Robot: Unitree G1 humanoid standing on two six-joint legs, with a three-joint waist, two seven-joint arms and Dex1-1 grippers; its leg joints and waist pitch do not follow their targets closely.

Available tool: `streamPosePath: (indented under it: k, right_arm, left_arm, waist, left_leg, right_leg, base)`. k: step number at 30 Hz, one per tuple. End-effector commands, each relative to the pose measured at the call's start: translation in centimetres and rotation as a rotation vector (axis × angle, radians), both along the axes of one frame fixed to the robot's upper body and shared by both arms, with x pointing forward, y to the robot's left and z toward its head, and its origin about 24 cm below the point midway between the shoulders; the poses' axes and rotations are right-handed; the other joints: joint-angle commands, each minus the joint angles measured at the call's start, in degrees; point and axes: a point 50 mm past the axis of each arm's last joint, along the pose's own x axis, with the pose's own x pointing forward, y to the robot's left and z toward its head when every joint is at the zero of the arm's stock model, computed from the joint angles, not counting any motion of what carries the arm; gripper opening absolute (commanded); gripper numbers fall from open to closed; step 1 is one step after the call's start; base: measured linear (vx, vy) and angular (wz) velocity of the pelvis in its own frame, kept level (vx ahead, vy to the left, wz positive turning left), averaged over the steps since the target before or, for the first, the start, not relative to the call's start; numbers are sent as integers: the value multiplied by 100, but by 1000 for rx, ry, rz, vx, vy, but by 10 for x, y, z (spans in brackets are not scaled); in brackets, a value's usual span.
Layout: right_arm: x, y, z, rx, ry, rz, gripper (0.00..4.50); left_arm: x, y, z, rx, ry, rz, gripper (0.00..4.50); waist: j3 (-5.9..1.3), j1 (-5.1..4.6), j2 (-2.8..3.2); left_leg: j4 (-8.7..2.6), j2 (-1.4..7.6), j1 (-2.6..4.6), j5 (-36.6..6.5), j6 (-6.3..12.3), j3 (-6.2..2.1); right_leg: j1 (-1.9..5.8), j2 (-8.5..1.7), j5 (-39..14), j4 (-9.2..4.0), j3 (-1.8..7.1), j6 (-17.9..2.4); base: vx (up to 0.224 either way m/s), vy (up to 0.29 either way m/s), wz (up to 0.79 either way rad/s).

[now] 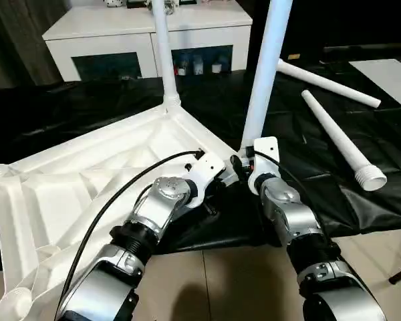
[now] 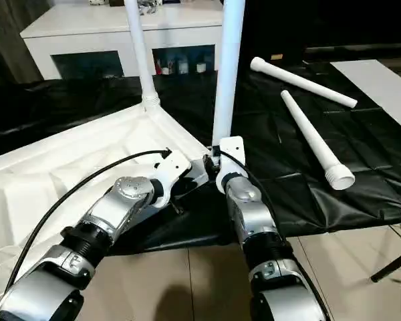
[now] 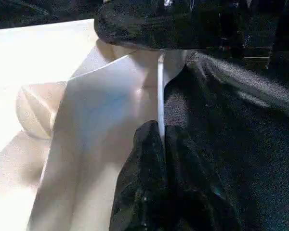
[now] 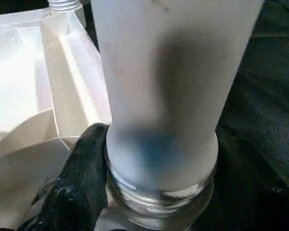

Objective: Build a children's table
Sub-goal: Rotate leg to tighten

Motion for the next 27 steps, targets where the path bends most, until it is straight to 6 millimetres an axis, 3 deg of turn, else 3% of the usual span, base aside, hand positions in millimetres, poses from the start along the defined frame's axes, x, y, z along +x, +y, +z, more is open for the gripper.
streamPosePath:
  k: [1, 5, 7, 10, 12, 15, 19, 25, 27]
  right_arm:
    - [-4, 15, -3, 37, 14, 84, 348]
    - [-5, 3, 15, 18, -74, 264, 382]
    - [-11, -6, 20, -29, -87, 408, 382]
    - [-19, -13, 20, -69, -69, 520, 382]
    - [-30, -25, 20, -110, -49, 656, 382]
    - [-35, -30, 21, -115, -36, 715, 382]
    - [-45, -43, 25, -169, 0, 854, 382]
    - [-52, -46, 25, -198, 38, 967, 382]
    - [-53, -46, 24, -202, 44, 978, 355]
  left_arm:
    - [2, 7, -1, 5, -16, 23, 0]
    - [-7, 19, -3, 16, 7, -82, 0]
    - [-13, 29, -5, 34, 29, -145, 0]
    - [-17, 33, -4, 35, 29, -213, 0]
    - [-24, 37, -1, 20, 49, -308, 0]
    - [-29, 39, 1, 6, 64, -364, 0]
    - [-50, 44, 8, -21, 131, -577, 0]
    - [-47, 49, 8, 0, 123, -577, 0]
    - [-47, 50, 8, 3, 125, -577, 0]
  waist:
    - [-312, -20, -83]
    - [-324, -11, -103]
    - [-333, 16, -91]
    - [-361, 23, -68]
    - [-353, 35, -81]
    - [-357, 54, -82]
    - [-327, 94, -85]
    - [-295, 131, -89]
    - [-300, 126, -98]
  left_leg:
    - [-443, 160, 54, -1170, 268, -71]
    - [-426, 174, 67, -1073, 348, -63]
    - [-401, 190, 45, -842, 490, -63]
    - [-369, 196, 65, -609, 622, -58]
    - [-369, 199, 60, -621, 661, -57]
    - [-356, 212, 74, -600, 729, -42]
    - [-388, 244, 92, -779, 662, -40]
    - [-421, 239, 130, -1139, 415, -19]
    - [-423, 230, 105, -1098, 381, -24]
  right_leg:
    - [229, -277, -655, -445, 168, -1266]
    - [235, -277, -554, -446, 170, -1308]
    - [251, -266, -191, -401, 165, -1322]
    - [242, -257, 255, -344, 164, -1462]
    - [257, -257, 340, -338, 161, -1516]
    - [238, -258, 409, -325, 170, -1595]
    - [220, -261, 36, -345, 171, -1593]
    - [183, -257, -489, -398, 192, -1516]
    - [202, -261, -477, -388, 194, -1488]
  base:
    - [0, 0, 0]
    - [0, 0, 0]
    - [0, 0, 0]
    - [0, 0, 0]
    - [0, 0, 0]
    - [0, 0, 0]
    - [0, 0, 0]
    - [0, 0, 0]
    - [0, 0, 0]
